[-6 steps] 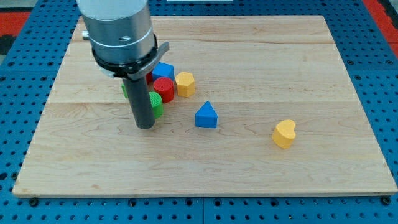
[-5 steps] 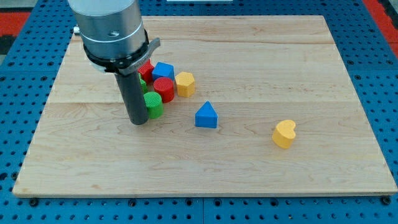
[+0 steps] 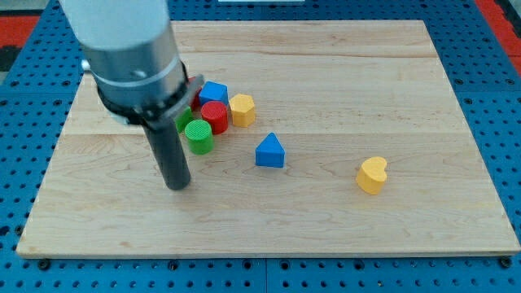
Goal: Slide the blue triangle close to the green circle
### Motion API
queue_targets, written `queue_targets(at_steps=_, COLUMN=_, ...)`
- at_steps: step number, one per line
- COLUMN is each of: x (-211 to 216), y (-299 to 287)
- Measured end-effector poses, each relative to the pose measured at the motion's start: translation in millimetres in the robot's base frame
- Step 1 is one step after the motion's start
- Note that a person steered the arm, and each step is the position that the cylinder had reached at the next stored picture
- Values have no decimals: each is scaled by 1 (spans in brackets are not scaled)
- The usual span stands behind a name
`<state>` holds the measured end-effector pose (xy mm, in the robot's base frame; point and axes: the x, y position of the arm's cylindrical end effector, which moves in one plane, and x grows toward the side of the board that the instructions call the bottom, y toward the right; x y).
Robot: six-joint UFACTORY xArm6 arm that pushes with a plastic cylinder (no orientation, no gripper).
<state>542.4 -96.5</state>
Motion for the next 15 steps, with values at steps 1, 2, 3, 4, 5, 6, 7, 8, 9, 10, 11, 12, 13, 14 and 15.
queue_targets(at_steps=1, x=24, y=44)
queue_targets(at_steps=2, x=19, y=87)
queue_targets(at_steps=3, x=6, y=119)
queue_targets(at_steps=4, x=-1, y=129)
queue_targets(at_steps=5, x=-1, y=127)
queue_targets(at_steps=6, x=-1, y=127)
queue_targets(at_steps=7, x=-3, y=128)
queue_targets(at_steps=8, x=-3, y=158)
queue_targets(at_steps=9, x=-19, y=169)
queue_targets(at_steps=10, x=-46, y=166)
queue_targets(at_steps=11, x=-49, y=112)
queue_targets(at_steps=12, x=-49, y=50)
queue_targets(at_steps=13, x=-47, y=51)
queue_targets(at_steps=14, x=-52, y=45)
queue_targets(at_steps=15, x=-58, y=27)
